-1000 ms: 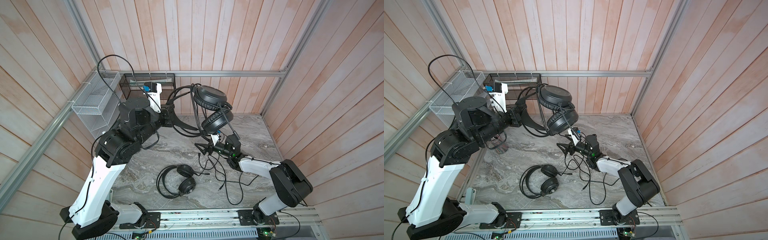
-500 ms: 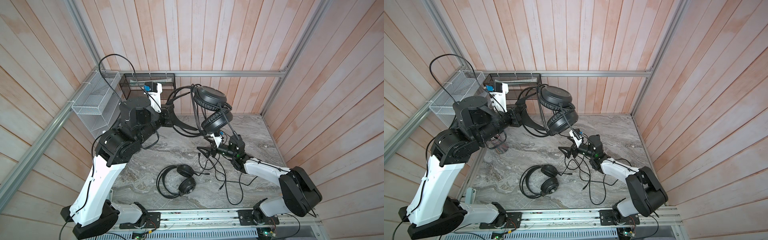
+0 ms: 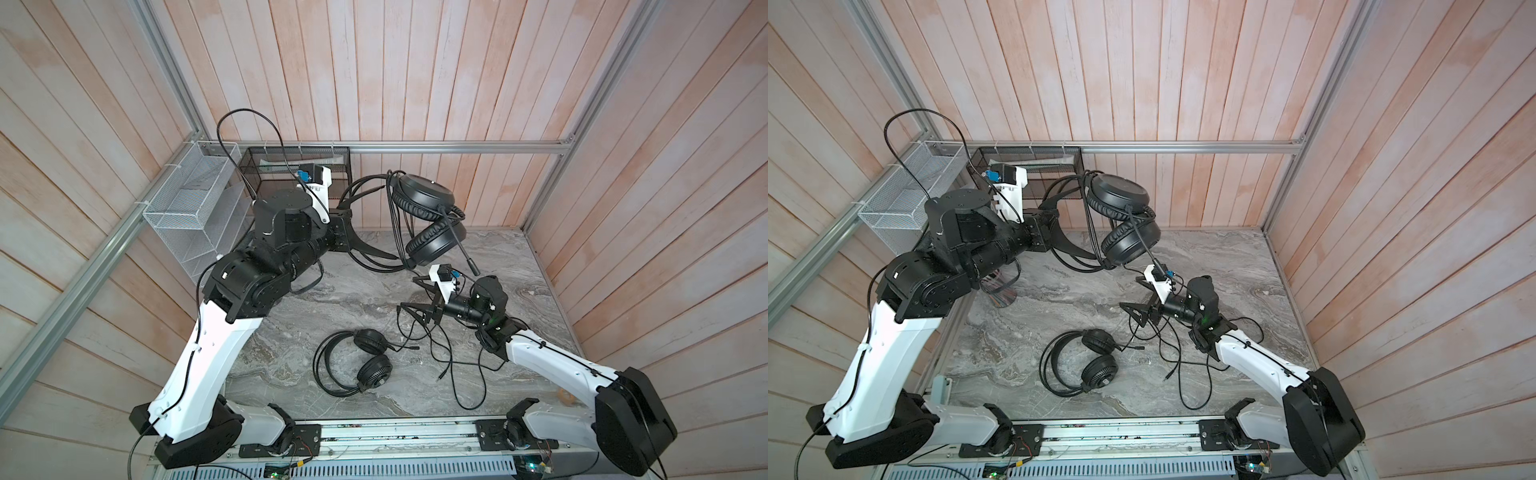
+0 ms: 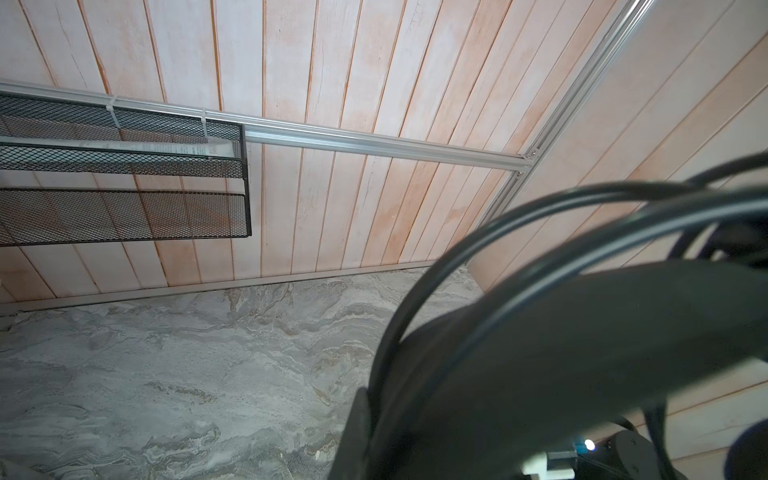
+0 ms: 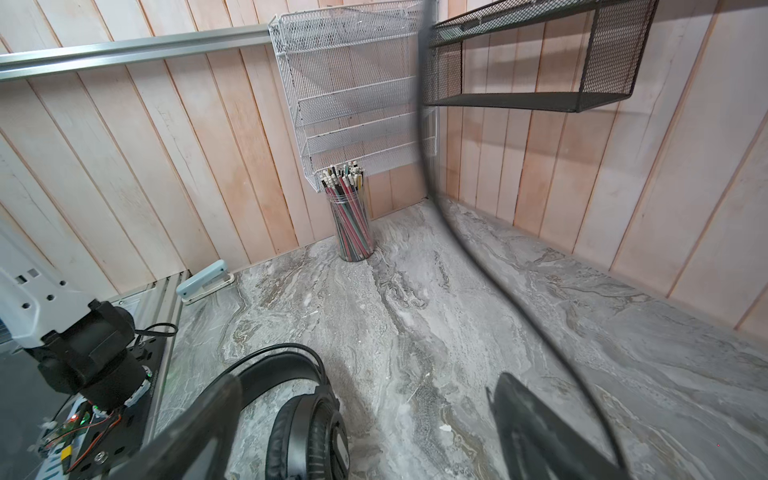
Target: Wrap the headphones
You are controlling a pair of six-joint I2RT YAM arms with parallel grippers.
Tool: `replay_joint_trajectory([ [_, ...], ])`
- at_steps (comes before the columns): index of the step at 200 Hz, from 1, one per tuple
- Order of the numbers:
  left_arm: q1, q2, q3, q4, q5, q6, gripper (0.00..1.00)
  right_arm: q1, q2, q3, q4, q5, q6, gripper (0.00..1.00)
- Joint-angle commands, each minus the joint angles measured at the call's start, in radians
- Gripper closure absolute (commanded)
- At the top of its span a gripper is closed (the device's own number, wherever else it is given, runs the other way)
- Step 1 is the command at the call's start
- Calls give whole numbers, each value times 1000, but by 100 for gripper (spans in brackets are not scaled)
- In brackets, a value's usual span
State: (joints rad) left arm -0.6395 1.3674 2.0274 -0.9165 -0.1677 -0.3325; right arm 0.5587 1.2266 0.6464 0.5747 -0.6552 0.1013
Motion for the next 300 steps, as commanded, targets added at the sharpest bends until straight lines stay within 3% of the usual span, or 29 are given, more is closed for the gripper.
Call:
replay_joint_trajectory([
  [1,8,-12,46,60,14,-22,100,6,-15,-2,-26,9,-4,5],
  [46,9,-8,56,52,25,-22,100,-9,-25,-32,0,316,-59,6],
  [69,11,-17,49,50,23,-20,100,-10,-17,-48,46,379,-55,7],
  [97,12,-27,31,56,26,-23,100,-12,42,-18,68,431,-63,9],
  [122,13,-30,28,56,31,-27,100,-12,153,63,49,378,-84,19],
  [157,14,-31,33,49,33,-30,100,-77,290,141,92,370,-72,20],
  [175,15,-33,36,43,29,-30,100,-106,338,170,92,354,-69,32],
  [189,19,-35,33,41,25,-27,100,-106,346,174,77,338,-81,49],
  [244,68,-17,7,70,58,-42,100,-76,272,34,134,311,-44,96],
  [270,125,29,9,89,48,-54,100,42,217,-31,100,356,-54,100],
  [300,284,138,42,94,93,-109,100,179,112,-89,35,423,-57,100],
])
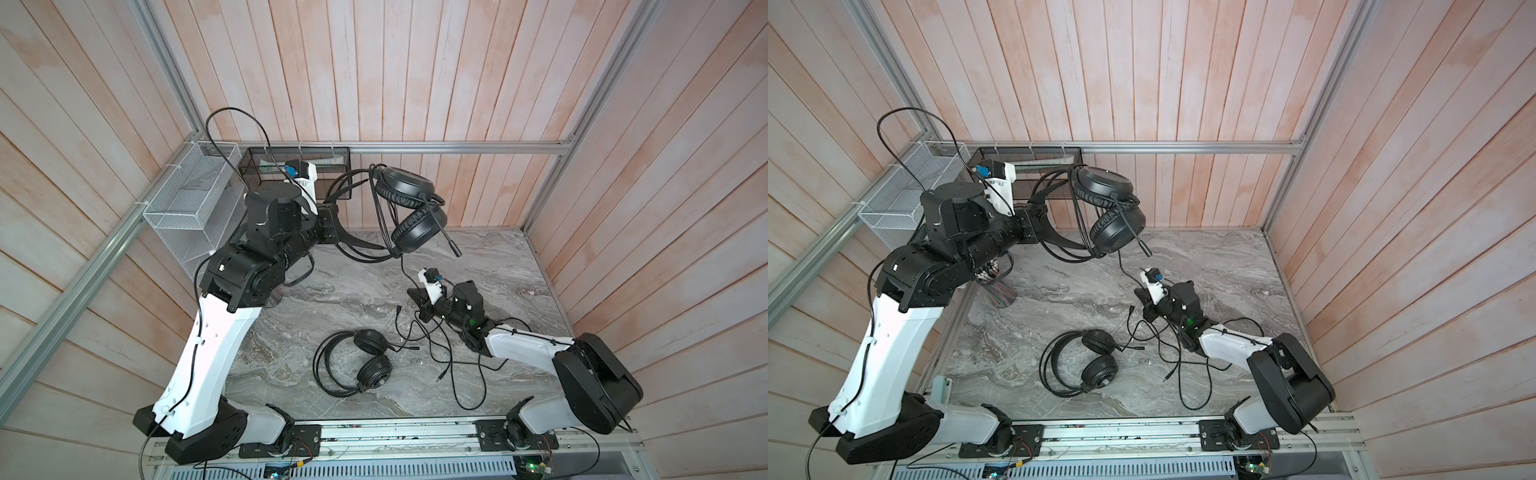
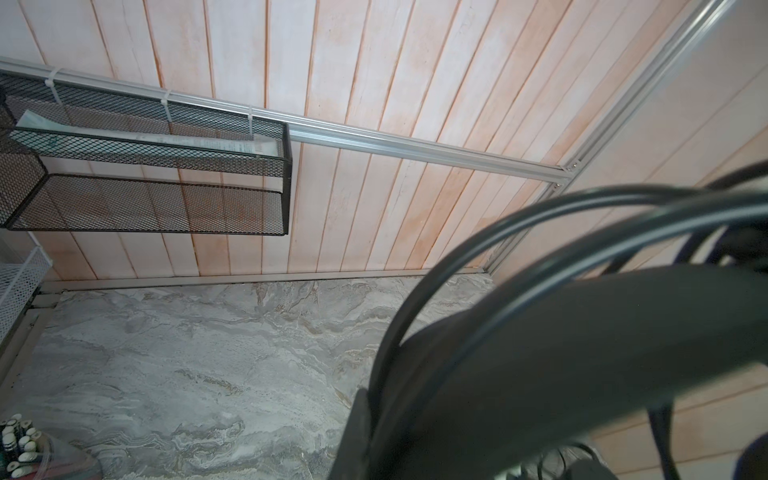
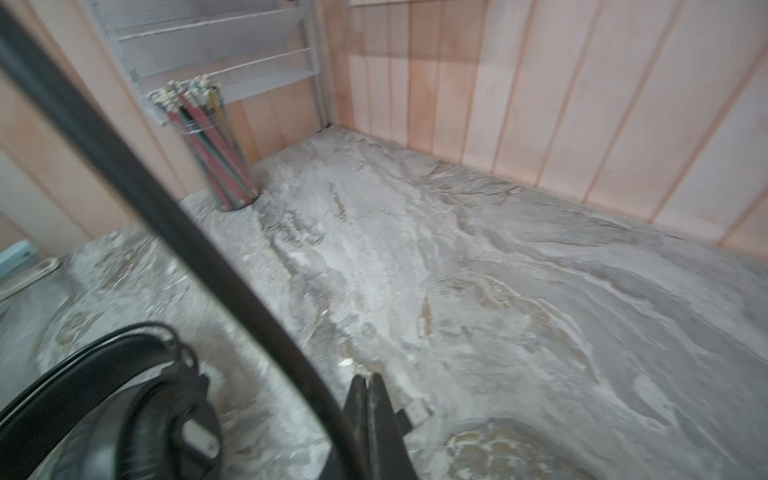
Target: Wrap the headphones
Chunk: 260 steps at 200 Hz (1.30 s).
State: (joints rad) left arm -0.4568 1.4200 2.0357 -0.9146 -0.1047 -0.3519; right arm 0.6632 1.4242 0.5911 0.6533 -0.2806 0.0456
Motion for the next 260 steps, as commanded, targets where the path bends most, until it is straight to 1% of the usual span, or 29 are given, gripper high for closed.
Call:
replay_joint_trajectory([
  [1,106,89,34,92,31,-92,100,80,-93,-36,-46,51,-2,100],
  [16,178,154,52,104,60,-118,100,147,-186,-47,-137,108,-22,100],
  [29,206,220,90,103,22,-112,100,200,-266,-31,-259,130,-46,100],
  [45,221,319,171,69,-27,-107,100,265,-348,18,-409,156,-69,100],
  [62,219,410,237,41,-56,-99,100,342,-408,119,-584,261,-98,100],
  [80,214,469,248,50,-88,-89,100,398,-422,239,-757,275,-124,100],
  [86,207,493,263,41,-102,-80,100,424,-413,297,-824,301,-141,100],
  [98,173,541,296,5,-168,-41,100,473,-383,425,-988,382,-179,100],
  [107,136,553,281,3,-228,-2,100,496,-352,531,-1113,442,-209,100],
  [120,89,520,173,57,-280,38,100,534,-307,688,-1260,612,-238,100],
  [136,38,462,10,146,-339,97,100,555,-266,873,-1408,771,-283,100],
  [142,13,440,-54,190,-387,134,100,557,-257,928,-1444,818,-301,100],
  [155,-38,381,-219,308,-495,229,100,555,-254,1003,-1469,896,-365,100],
  [172,-91,282,-440,496,-550,370,100,556,-254,1039,-1434,992,-442,100],
  [193,-157,139,-672,735,-596,540,100,547,-278,1012,-1331,1041,-510,100],
  [202,-178,80,-749,810,-586,588,100,531,-281,1006,-1295,1049,-537,100],
  [223,-222,-60,-894,906,-475,643,100,490,-277,1007,-1199,1032,-588,100],
  [240,-291,-150,-1013,1005,-451,752,100,448,-261,1047,-1163,982,-599,100],
  [252,-340,-191,-1061,1021,-449,808,100,426,-248,1068,-1128,962,-609,100],
  [260,-368,-206,-1087,1023,-448,824,100,416,-234,1085,-1123,944,-611,100],
])
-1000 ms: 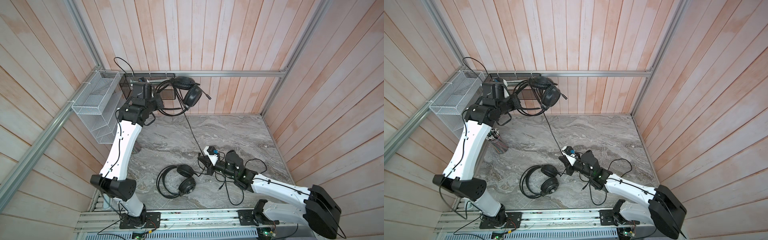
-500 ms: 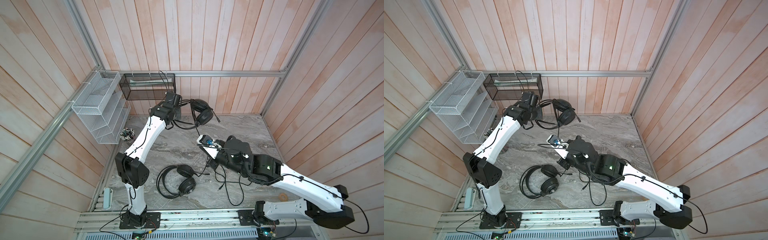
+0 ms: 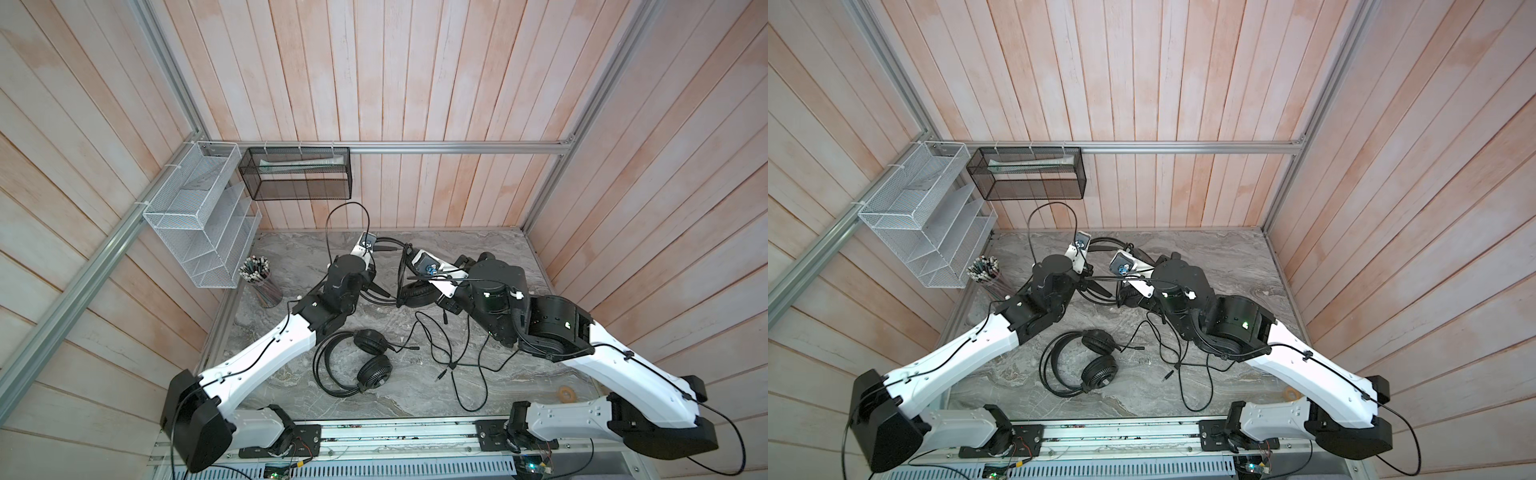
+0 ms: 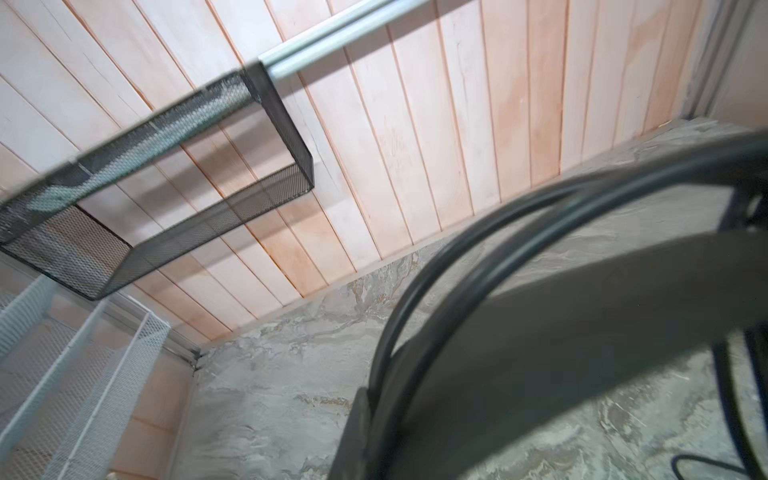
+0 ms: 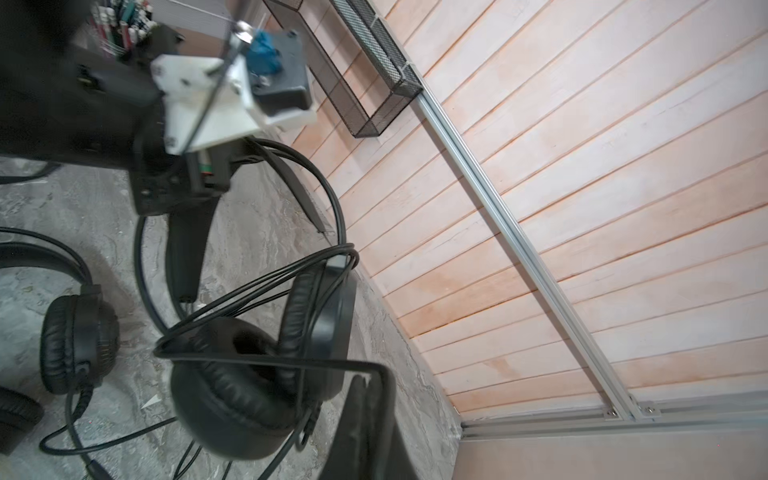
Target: Wrap the headphones
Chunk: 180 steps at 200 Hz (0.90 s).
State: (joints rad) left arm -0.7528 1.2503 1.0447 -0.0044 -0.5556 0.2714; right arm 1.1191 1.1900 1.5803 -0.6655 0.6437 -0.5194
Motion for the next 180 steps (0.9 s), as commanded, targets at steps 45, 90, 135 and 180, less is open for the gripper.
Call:
replay_joint_trajectory([
  [45,-180,-73,-136,34,-6,196,100,-106,65,120,235,-70,-43,100],
  [90,-194,-169,-155,-45,14,123,100,-272,27,6,303,-212,21,100],
  [135,-194,-241,-155,-117,41,50,100,-348,68,-21,337,-309,82,100],
  [180,-194,-297,-116,-212,117,-40,100,-442,101,-70,386,-436,138,100],
])
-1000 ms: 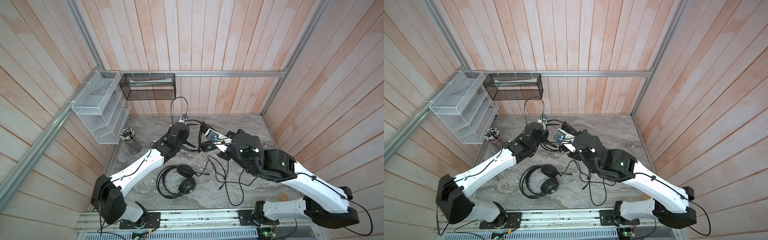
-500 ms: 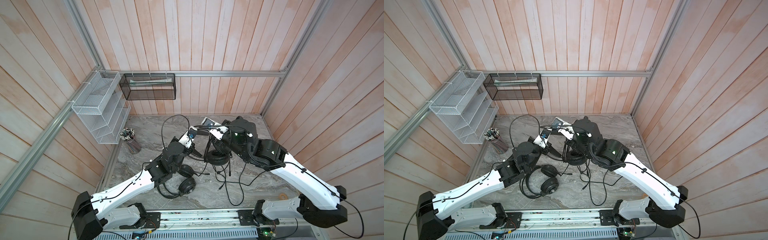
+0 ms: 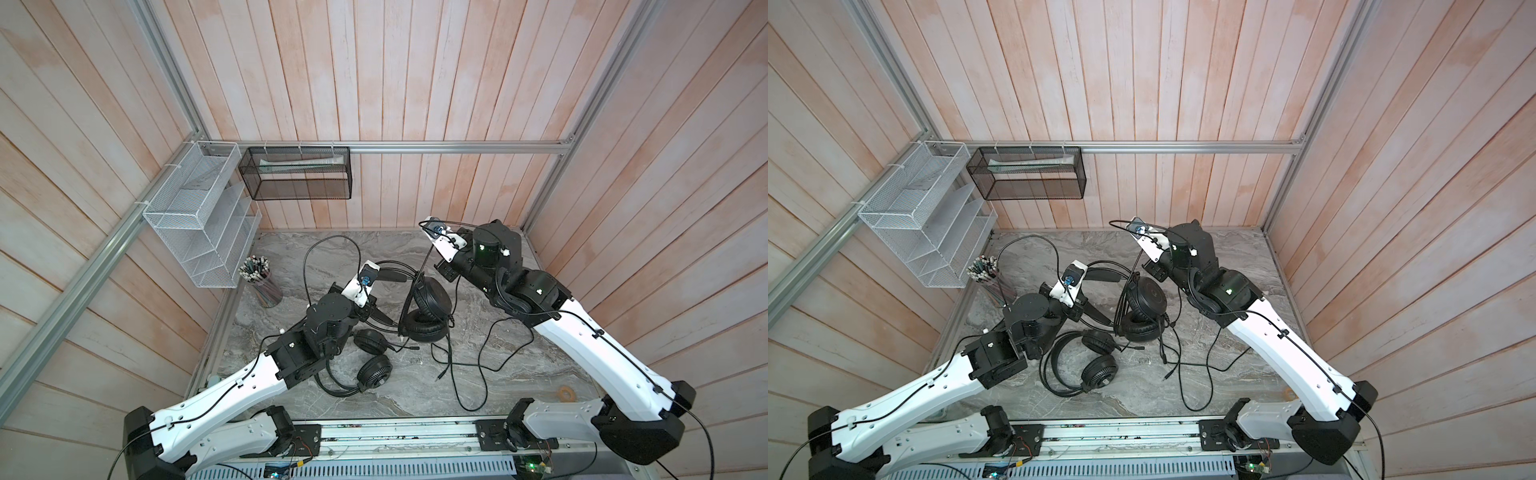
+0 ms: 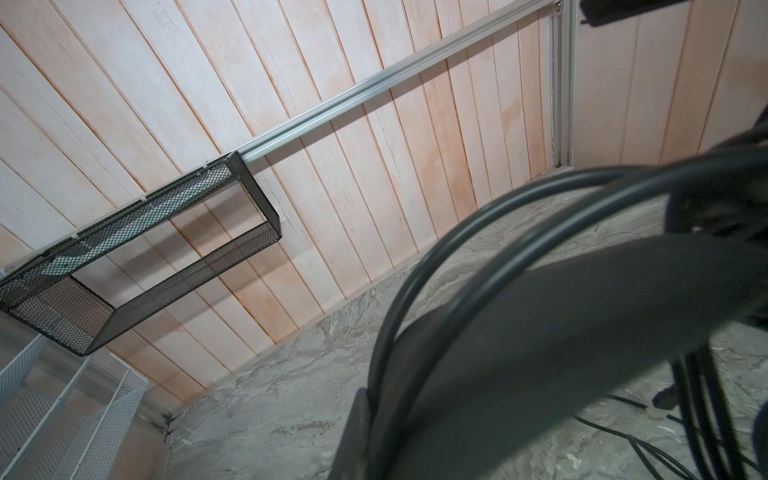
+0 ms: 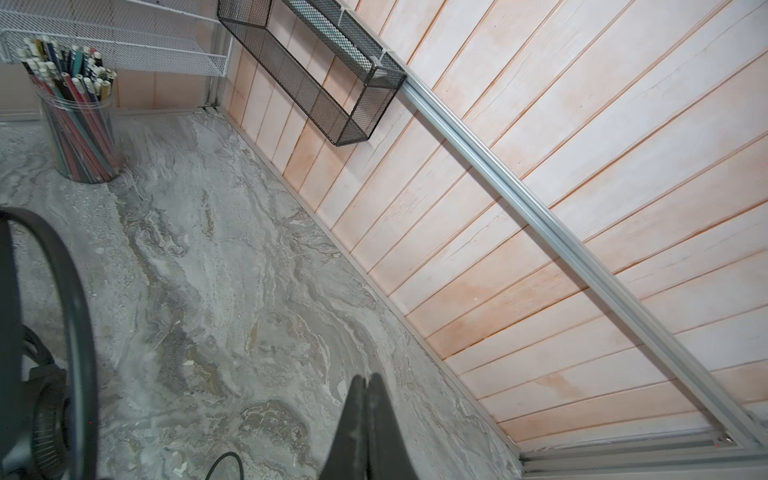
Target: Wrap the headphones
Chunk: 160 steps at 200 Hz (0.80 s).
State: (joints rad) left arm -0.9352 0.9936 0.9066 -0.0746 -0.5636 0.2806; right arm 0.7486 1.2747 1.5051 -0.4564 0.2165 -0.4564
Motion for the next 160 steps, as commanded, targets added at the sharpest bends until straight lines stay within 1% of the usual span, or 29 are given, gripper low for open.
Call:
replay_joint_trajectory([
  [1,-11,-41,23,-143,127,-52,100,-74,18,5,178,-12,75,100],
  [18,-11,-60,43,-165,163,-101,100,-113,32,-24,213,-74,111,100],
  [28,-11,-71,63,-173,188,-134,100,-137,32,-62,251,-134,142,99],
  [42,-11,-83,102,-186,232,-180,100,-159,31,-113,303,-210,177,95],
  [76,-11,-97,210,-219,309,-283,100,-224,19,-228,420,-342,252,85],
  [94,-11,-104,256,-229,335,-326,100,-265,-3,-322,494,-459,287,81],
  [111,-11,-97,302,-237,356,-351,100,-289,-17,-391,569,-562,323,74],
  [114,-11,-94,312,-242,359,-381,100,-291,-17,-402,580,-577,328,73],
  [124,-11,-83,344,-252,377,-406,100,-294,-14,-436,617,-623,341,70],
  [138,-11,-65,388,-269,399,-434,100,-294,-6,-483,667,-648,361,69],
  [160,-11,-30,466,-314,396,-454,100,-295,-4,-546,739,-666,392,69],
])
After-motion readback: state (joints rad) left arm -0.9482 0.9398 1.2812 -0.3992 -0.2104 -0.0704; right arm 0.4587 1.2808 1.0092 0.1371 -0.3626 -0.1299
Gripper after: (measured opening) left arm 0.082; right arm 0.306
